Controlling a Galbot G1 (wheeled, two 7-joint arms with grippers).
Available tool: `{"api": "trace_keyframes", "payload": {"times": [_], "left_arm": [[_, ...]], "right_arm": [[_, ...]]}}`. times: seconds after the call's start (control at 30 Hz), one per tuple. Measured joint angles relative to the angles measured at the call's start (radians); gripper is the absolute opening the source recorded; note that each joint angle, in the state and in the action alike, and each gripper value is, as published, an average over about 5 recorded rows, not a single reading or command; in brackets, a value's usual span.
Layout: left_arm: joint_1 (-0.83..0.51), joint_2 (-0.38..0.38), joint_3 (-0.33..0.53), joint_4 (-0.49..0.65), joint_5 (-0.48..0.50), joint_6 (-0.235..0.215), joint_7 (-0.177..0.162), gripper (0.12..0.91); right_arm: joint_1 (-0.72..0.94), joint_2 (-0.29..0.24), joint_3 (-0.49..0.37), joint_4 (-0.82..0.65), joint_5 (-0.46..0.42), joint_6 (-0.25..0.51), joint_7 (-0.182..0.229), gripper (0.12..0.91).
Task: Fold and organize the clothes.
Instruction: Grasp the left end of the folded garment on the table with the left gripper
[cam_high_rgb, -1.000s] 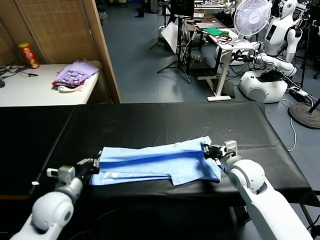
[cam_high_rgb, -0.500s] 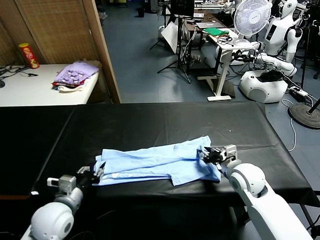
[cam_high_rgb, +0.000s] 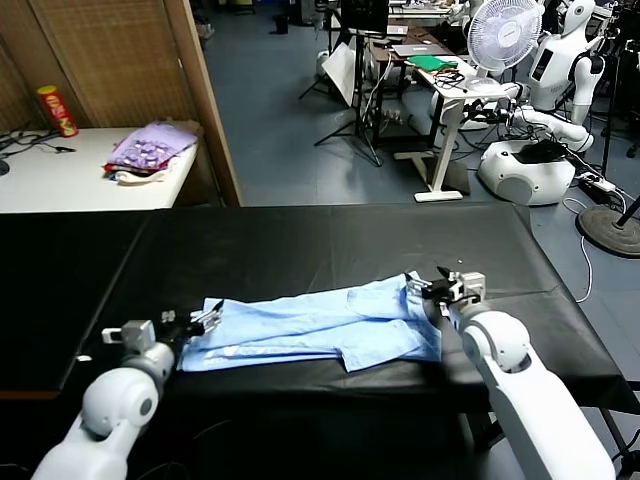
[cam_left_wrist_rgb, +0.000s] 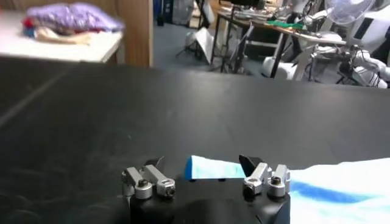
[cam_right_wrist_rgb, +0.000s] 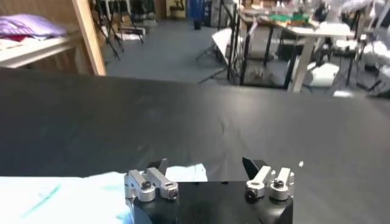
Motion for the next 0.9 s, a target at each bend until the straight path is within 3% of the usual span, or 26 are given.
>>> {"api": "trace_keyframes", "payload": {"times": [0.13, 0.3, 0.37, 0.47, 0.53, 0.6, 0.77, 0.83, 0.9], "left_arm": [[-0.026, -0.008, 0.009, 0.049, -0.002, 0.002, 0.009, 0.702], [-0.024, -0.012, 0.004, 0.071, 0.004, -0.009, 0.012, 0.424], [-0.023, -0.016, 0.002, 0.078, 0.025, -0.026, 0.013, 0.323], [-0.025, -0.031, 0.005, 0.092, 0.092, -0.068, 0.010, 0.175], [-0.031, -0.044, 0.011, 0.104, 0.159, -0.106, 0.009, 0.125], [-0.039, -0.059, 0.018, 0.118, 0.228, -0.139, 0.007, 0.126], [-0.065, -0.087, 0.029, 0.145, 0.313, -0.160, 0.008, 0.128], [-0.073, -0.091, 0.029, 0.145, 0.319, -0.158, 0.011, 0.164], [-0.076, -0.088, 0.027, 0.142, 0.315, -0.156, 0.012, 0.250]], "right_arm": [[0.009, 0.025, -0.004, -0.024, 0.001, 0.000, 0.000, 0.606], [0.002, 0.051, -0.005, -0.027, -0.008, 0.029, 0.028, 0.371], [-0.004, 0.063, -0.008, -0.029, -0.026, 0.054, 0.054, 0.254], [-0.012, 0.085, -0.014, -0.037, -0.069, 0.104, 0.098, 0.148], [-0.016, 0.101, -0.016, -0.046, -0.094, 0.135, 0.121, 0.133], [-0.018, 0.115, -0.015, -0.054, -0.107, 0.154, 0.126, 0.134], [-0.035, 0.123, -0.008, -0.045, -0.104, 0.164, 0.093, 0.143], [-0.044, 0.117, -0.002, -0.030, -0.098, 0.162, 0.079, 0.205], [-0.055, 0.108, 0.004, -0.011, -0.089, 0.158, 0.071, 0.294]]}}
